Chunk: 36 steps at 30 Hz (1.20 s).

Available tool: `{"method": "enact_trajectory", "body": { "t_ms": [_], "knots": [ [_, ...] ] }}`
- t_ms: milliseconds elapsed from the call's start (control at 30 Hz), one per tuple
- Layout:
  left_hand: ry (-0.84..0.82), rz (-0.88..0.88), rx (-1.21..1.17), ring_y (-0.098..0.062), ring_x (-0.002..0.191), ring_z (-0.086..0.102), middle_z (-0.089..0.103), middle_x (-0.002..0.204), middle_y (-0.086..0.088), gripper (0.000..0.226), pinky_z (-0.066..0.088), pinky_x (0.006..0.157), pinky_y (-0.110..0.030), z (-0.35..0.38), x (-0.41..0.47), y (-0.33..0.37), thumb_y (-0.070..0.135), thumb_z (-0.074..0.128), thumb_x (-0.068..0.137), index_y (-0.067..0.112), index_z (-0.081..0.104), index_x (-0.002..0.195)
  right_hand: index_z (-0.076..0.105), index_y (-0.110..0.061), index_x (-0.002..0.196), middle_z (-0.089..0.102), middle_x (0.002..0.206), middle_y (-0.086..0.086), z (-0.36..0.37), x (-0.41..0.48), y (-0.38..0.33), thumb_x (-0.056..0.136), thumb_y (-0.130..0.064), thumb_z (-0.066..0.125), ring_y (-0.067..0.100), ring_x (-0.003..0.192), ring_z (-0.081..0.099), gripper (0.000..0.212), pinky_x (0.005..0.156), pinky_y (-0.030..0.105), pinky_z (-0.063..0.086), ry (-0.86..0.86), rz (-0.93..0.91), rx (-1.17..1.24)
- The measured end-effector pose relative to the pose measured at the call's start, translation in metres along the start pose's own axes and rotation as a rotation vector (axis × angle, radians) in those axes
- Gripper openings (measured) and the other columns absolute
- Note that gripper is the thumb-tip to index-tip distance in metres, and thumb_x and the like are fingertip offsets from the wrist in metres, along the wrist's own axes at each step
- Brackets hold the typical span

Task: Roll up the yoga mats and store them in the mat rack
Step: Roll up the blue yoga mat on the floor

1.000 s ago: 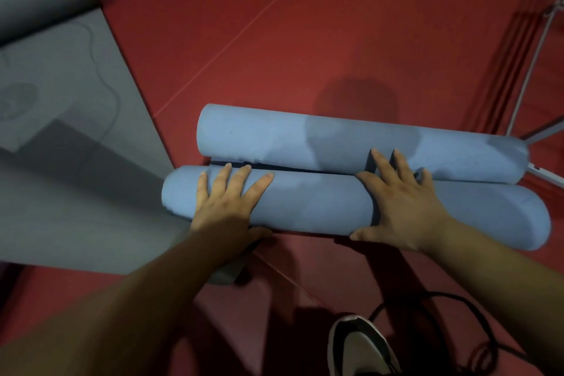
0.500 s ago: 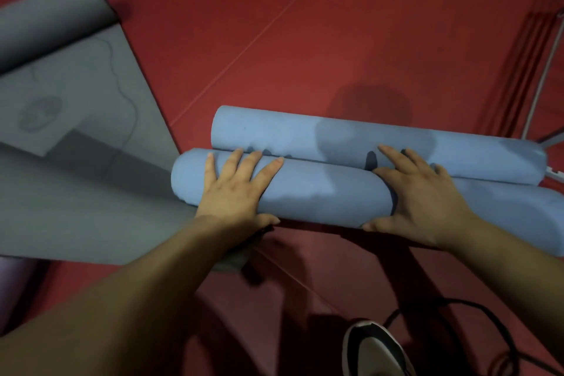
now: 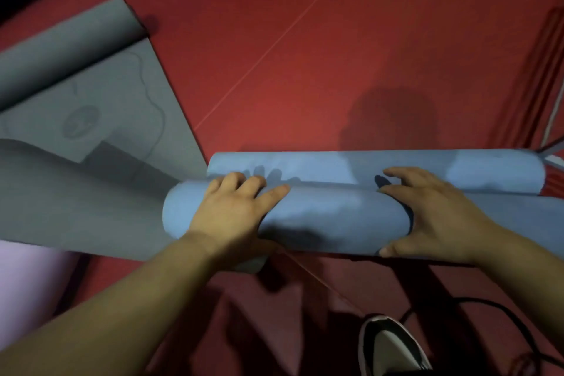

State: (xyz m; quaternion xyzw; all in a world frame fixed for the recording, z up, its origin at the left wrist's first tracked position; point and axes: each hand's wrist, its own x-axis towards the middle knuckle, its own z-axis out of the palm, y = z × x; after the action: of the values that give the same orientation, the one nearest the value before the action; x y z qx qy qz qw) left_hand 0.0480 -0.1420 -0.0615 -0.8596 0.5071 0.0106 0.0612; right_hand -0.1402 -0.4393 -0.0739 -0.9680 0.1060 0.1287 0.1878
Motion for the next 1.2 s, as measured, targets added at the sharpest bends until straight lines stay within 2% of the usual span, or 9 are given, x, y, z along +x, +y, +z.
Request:
{"method": "enact_trajectory", "body": {
  "t_ms": [167,267,367,500,700,867,967,1067,1200],
  "knots": [
    [-0.025,-0.05,-0.043,-0.032,0.098,0.056,0.062,0.12,0.001,0.105,0.049,0.085,-0.047,0.023,-0.016,0.009,0.081,0.074,0.047,0.038,0.05,0.14,0.043,-0.042,0.141,0.024,0.161,-0.014,0.011,-0.003,-0.005,0.05,-0.099,0.055,0.017,0.149,0.021,0.108,0.11,0.052,0.036,-0.116,0.013,-0.079],
    [-0.05,-0.069,-0.065,-0.031,0.098,0.055,0.062,0.119,0.002,0.106,0.048,0.085,-0.046,0.027,-0.016,0.009,0.082,0.073,0.046,0.039,0.051,0.14,0.032,-0.045,0.147,0.015,0.165,-0.017,0.011,0.003,-0.012,0.07,-0.098,0.031,0.018,0.155,0.008,0.094,0.117,0.054,0.026,-0.177,0.106,-0.049],
    [-0.06,-0.094,-0.111,-0.029,0.097,0.055,0.062,0.118,0.004,0.106,0.049,0.084,-0.045,0.029,-0.015,0.008,0.086,0.069,0.047,0.04,0.05,0.141,0.03,-0.046,0.146,0.026,0.158,-0.021,0.008,0.015,-0.02,0.085,-0.085,0.011,0.019,0.152,0.016,0.075,0.112,0.055,0.026,-0.169,0.178,0.003],
    [-0.114,-0.116,-0.157,-0.028,0.104,0.055,0.061,0.124,0.004,0.107,0.048,0.091,-0.047,0.03,-0.011,0.003,0.093,0.056,0.052,0.043,0.043,0.146,0.03,-0.041,0.145,0.035,0.147,-0.015,0.005,0.034,-0.023,0.091,-0.079,0.011,0.02,0.139,0.028,0.069,0.103,0.055,0.031,-0.2,0.22,-0.058],
    [-0.202,-0.187,-0.18,-0.022,0.119,0.045,0.051,0.132,0.01,0.106,0.036,0.102,-0.041,0.029,-0.006,0.006,0.103,0.027,0.06,0.049,0.03,0.151,0.016,-0.042,0.156,0.018,0.163,-0.013,0.007,0.046,-0.02,0.087,-0.084,0.008,0.022,0.153,0.01,0.081,0.113,0.061,0.021,-0.257,0.26,-0.08],
    [-0.214,-0.237,-0.195,-0.022,0.119,0.046,0.052,0.129,0.013,0.105,0.035,0.102,-0.041,0.03,-0.003,0.008,0.104,0.007,0.062,0.049,0.037,0.145,0.004,-0.044,0.159,-0.002,0.17,-0.012,0.009,0.063,-0.015,0.083,-0.09,0.007,0.024,0.156,-0.005,0.089,0.118,0.069,0.009,-0.331,0.305,-0.065],
    [-0.253,-0.293,-0.234,-0.02,0.122,0.045,0.05,0.126,0.013,0.095,0.033,0.105,-0.043,0.025,0.01,0.016,0.1,0.014,0.064,0.043,0.049,0.131,0.007,-0.045,0.158,0.001,0.169,-0.012,0.011,0.067,-0.014,0.079,-0.091,0.004,0.025,0.156,-0.003,0.091,0.116,0.069,0.012,-0.331,0.3,-0.078],
    [-0.219,-0.281,-0.244,-0.024,0.117,0.046,0.052,0.122,0.004,0.076,0.035,0.1,-0.045,0.017,0.041,0.032,0.09,0.023,0.079,0.031,0.059,0.112,0.009,-0.044,0.157,0.006,0.168,-0.011,0.017,0.06,-0.012,0.077,-0.091,0.0,0.027,0.155,0.001,0.094,0.116,0.067,0.017,-0.281,0.274,-0.082],
    [-0.188,-0.245,-0.276,-0.027,0.124,0.045,0.054,0.135,-0.003,0.059,0.033,0.104,-0.044,0.026,0.059,0.046,0.073,0.039,0.094,0.029,0.051,0.132,0.007,-0.044,0.157,0.0,0.169,-0.012,0.025,0.044,-0.013,0.079,-0.088,0.003,0.025,0.156,-0.004,0.089,0.117,0.062,0.02,-0.233,0.274,-0.041]
  ]
}}
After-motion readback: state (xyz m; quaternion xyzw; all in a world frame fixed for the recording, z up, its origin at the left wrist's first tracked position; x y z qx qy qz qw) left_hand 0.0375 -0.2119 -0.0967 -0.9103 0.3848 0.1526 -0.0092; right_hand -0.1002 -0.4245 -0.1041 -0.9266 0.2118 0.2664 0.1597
